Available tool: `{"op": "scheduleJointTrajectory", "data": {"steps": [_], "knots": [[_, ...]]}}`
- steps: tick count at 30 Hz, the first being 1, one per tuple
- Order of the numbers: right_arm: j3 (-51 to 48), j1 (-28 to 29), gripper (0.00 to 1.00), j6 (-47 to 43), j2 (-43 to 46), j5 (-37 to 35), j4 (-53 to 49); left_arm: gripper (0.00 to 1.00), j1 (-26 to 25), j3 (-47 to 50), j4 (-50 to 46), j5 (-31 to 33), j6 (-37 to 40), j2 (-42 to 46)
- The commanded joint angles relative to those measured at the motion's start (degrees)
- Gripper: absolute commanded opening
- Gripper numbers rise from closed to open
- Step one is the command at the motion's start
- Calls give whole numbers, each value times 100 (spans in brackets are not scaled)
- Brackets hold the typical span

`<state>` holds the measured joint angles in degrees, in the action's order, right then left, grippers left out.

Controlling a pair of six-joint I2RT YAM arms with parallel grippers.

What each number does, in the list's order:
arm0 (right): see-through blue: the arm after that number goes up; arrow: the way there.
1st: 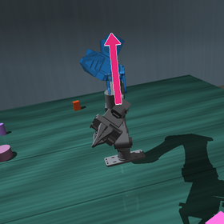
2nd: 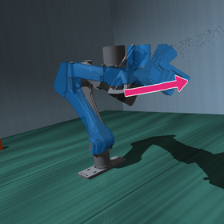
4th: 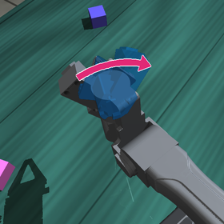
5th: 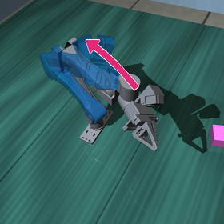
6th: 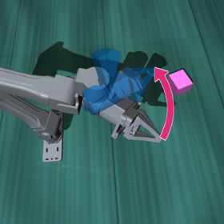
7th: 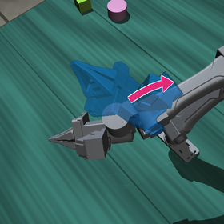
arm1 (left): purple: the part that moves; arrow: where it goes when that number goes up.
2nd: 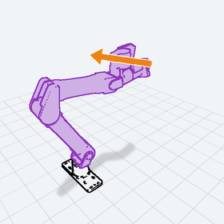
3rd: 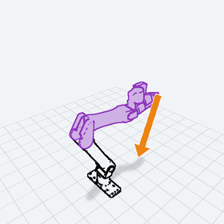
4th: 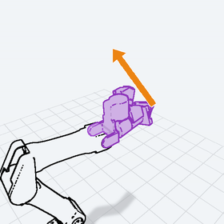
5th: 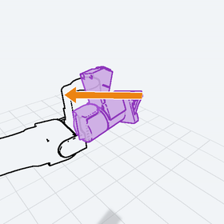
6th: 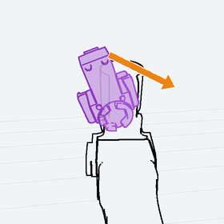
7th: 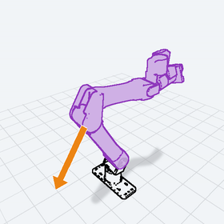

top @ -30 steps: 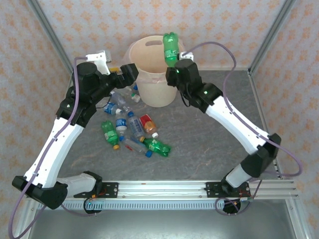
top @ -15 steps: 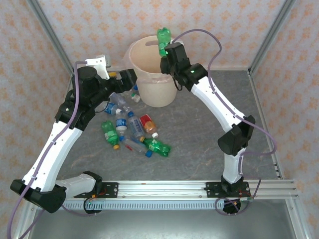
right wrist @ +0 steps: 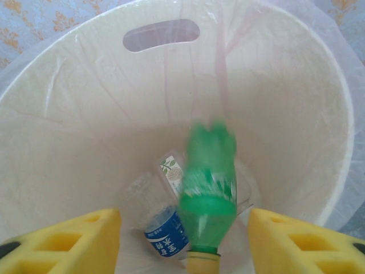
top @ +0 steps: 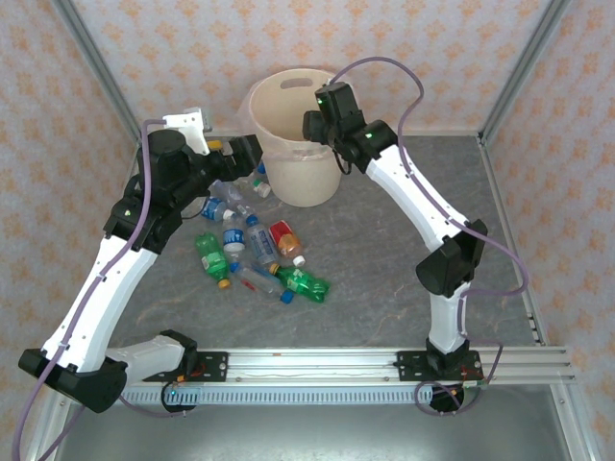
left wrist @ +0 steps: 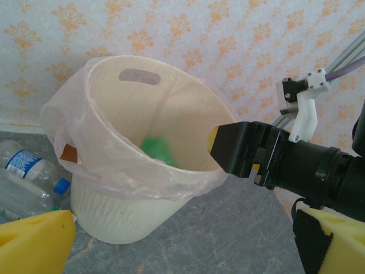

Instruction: Put the plastic bottles in the bin

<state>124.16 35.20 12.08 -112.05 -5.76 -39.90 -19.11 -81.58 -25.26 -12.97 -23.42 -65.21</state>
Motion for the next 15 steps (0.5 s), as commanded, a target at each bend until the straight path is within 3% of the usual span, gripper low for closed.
{"op": "scheduleJointTrajectory", "data": {"steps": [1, 15], "knots": [[75, -22, 62, -3, 328, -65, -28, 99, 22, 37, -14, 67, 110, 79], [-936, 81, 75, 136, 1144, -1, 291, 99, 35, 336, -116, 107, -63, 225]]}}
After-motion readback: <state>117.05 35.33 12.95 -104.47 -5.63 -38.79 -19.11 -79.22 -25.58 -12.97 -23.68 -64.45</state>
